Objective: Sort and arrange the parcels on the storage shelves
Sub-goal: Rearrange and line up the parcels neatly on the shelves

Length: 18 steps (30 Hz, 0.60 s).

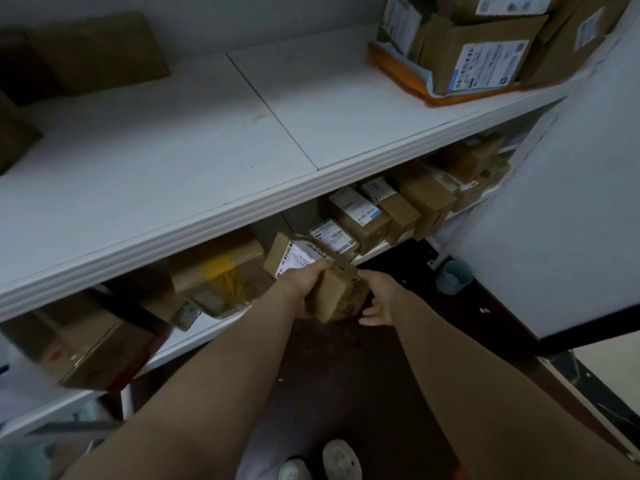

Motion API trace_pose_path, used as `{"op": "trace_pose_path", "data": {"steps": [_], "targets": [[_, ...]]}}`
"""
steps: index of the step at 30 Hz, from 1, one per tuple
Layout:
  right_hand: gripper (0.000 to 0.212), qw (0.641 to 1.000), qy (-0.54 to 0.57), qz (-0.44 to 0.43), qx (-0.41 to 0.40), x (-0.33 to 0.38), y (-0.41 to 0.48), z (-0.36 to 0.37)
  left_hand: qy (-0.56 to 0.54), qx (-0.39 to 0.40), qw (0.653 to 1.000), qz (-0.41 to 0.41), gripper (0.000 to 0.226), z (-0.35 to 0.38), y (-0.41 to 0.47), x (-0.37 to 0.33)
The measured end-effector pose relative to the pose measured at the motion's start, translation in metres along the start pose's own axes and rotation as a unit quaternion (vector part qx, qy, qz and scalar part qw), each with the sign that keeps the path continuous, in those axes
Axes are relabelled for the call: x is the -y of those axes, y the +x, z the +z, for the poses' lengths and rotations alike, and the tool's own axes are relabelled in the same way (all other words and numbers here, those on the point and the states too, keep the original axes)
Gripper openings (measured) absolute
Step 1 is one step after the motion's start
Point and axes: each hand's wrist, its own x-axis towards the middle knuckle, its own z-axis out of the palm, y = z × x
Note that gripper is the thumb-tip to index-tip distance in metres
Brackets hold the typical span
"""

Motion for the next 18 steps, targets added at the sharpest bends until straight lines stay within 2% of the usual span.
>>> {"op": "trace_pose_path", "data": {"steps": [2, 4, 9, 10, 13, 15, 18], "targets": [[0.030, 0.992, -0.066, -0.101, -0.046, -0.002, 0.008, 0.001, 0.014, -0.035, 0.999, 0.003, 0.084, 0.007, 0.007, 0.004], [0.027, 0.983, -0.104, -0.152, -0.023, -0.004, 0.015, -0.003, 0.036, -0.059, 0.998, 0.004, 0.091, 0.014, 0.014, 0.007], [0.042, 0.960, -0.219, -0.144, 0.102, -0.007, 0.026, -0.016, 0.063, -0.098, 0.993, 0.023, 0.098, 0.022, 0.033, 0.010], [0.047, 0.955, -0.237, -0.139, 0.108, -0.009, 0.030, -0.016, 0.073, -0.102, 0.992, 0.025, 0.097, 0.023, 0.038, 0.011], [0.070, 0.950, -0.260, -0.150, 0.089, -0.015, 0.040, -0.012, 0.116, -0.074, 0.990, 0.031, 0.073, 0.027, 0.054, 0.014], [0.074, 0.952, -0.253, -0.148, 0.085, -0.016, 0.048, -0.008, 0.139, -0.081, 0.986, 0.036, 0.065, 0.025, 0.057, 0.015], [0.075, 0.957, -0.244, -0.131, 0.089, -0.013, 0.059, 0.002, 0.098, -0.099, 0.989, 0.039, 0.052, 0.017, 0.061, 0.016]]}}
